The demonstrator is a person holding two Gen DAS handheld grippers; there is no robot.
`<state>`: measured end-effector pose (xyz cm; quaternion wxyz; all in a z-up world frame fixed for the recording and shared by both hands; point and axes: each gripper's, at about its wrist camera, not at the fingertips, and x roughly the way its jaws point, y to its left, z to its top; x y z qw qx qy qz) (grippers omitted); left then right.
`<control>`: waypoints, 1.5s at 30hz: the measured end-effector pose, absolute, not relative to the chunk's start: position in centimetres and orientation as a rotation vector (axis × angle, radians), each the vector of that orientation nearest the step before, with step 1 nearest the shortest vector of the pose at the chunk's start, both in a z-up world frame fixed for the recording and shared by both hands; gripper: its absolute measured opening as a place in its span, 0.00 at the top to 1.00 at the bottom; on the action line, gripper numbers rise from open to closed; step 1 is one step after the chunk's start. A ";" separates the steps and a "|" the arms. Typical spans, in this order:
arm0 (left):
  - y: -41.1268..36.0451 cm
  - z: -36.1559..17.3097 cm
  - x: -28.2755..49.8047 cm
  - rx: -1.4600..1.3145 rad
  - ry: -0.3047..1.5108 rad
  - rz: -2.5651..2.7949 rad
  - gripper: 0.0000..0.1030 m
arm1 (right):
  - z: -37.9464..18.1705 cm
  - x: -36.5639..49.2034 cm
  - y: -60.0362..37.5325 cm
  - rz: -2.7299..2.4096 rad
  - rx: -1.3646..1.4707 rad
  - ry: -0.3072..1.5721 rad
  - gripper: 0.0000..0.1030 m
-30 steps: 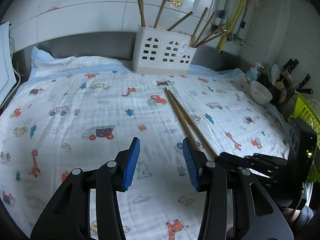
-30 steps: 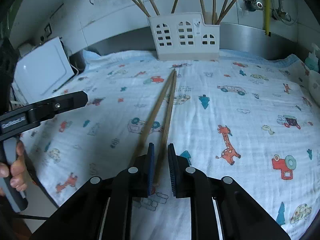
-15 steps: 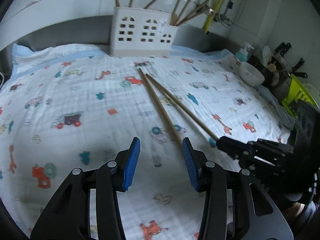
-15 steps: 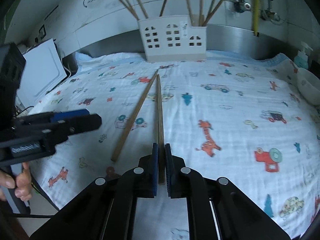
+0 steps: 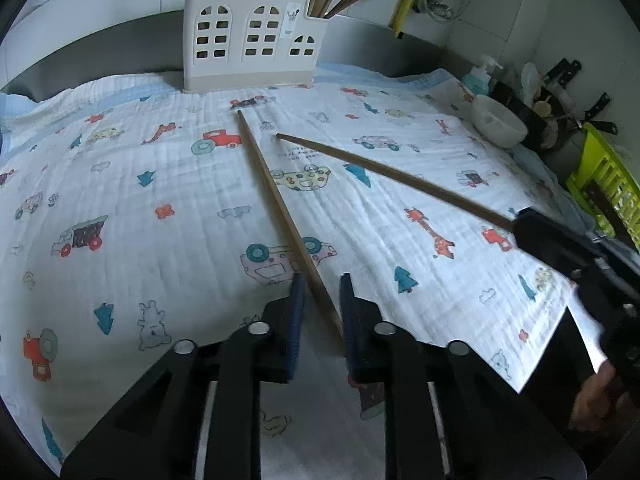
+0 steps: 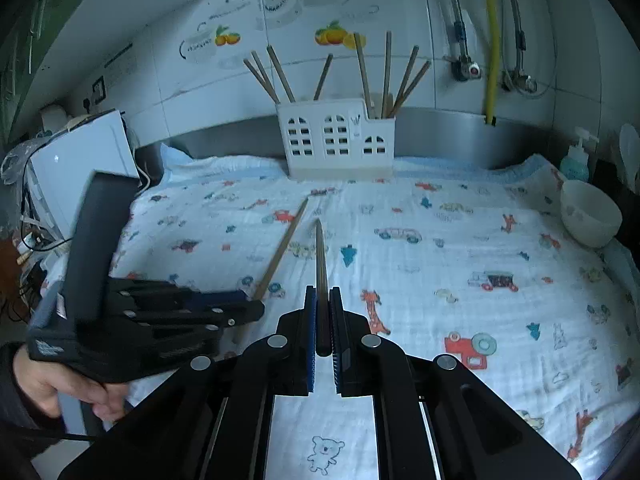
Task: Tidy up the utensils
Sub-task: 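Close the right tool on a chopstick while the left tool grasps the other, then lift both chopsticks upright and carry them over the white holder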
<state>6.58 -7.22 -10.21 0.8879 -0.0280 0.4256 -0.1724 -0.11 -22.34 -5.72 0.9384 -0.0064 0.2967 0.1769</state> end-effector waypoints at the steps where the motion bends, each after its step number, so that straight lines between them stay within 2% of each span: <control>1: -7.2 -10.4 6.7 -0.057 0.888 -0.347 0.84 | -5.6 -0.2 -22.3 0.362 -0.015 0.603 0.94; 8: -7.5 -10.4 7.1 -0.028 0.898 -0.300 0.89 | -5.2 -0.5 -22.0 0.367 -0.023 0.591 0.94; 13: -8.3 -10.3 7.4 0.031 0.905 -0.287 0.88 | -4.9 -0.7 -21.8 0.368 -0.028 0.583 0.94; 20: -7.1 -10.1 7.4 -0.037 0.886 -0.309 0.91 | -4.5 -0.9 -22.1 0.368 -0.037 0.574 0.94; 24: -6.0 -9.1 7.2 -0.044 0.851 -0.315 0.92 | -3.7 -0.7 -22.6 0.367 -0.035 0.559 0.94; 26: -5.4 -8.4 7.1 -0.046 0.829 -0.320 0.96 | -3.1 -0.7 -22.7 0.366 -0.039 0.546 0.94; 30: -4.3 -7.1 7.0 -0.054 0.785 -0.321 0.96 | -1.5 -0.2 -23.1 0.372 -0.044 0.518 0.94; 35: -4.1 -7.7 7.4 -0.089 0.830 -0.357 0.96 | -0.4 0.1 -23.1 0.376 -0.053 0.501 0.94; 37: -4.3 -8.3 7.4 -0.101 0.849 -0.362 0.92 | -0.4 0.1 -23.0 0.378 -0.060 0.500 0.94; 40: -4.9 -9.4 7.4 -0.079 0.876 -0.351 0.92 | -0.6 0.1 -22.8 0.380 -0.063 0.506 0.94; 43: -5.3 -10.1 7.5 -0.073 0.892 -0.338 0.79 | -0.7 0.1 -22.8 0.379 -0.060 0.509 0.94; 45: -5.3 -10.5 7.6 -0.078 0.898 -0.331 0.77 | -0.7 0.1 -22.8 0.380 -0.059 0.509 0.94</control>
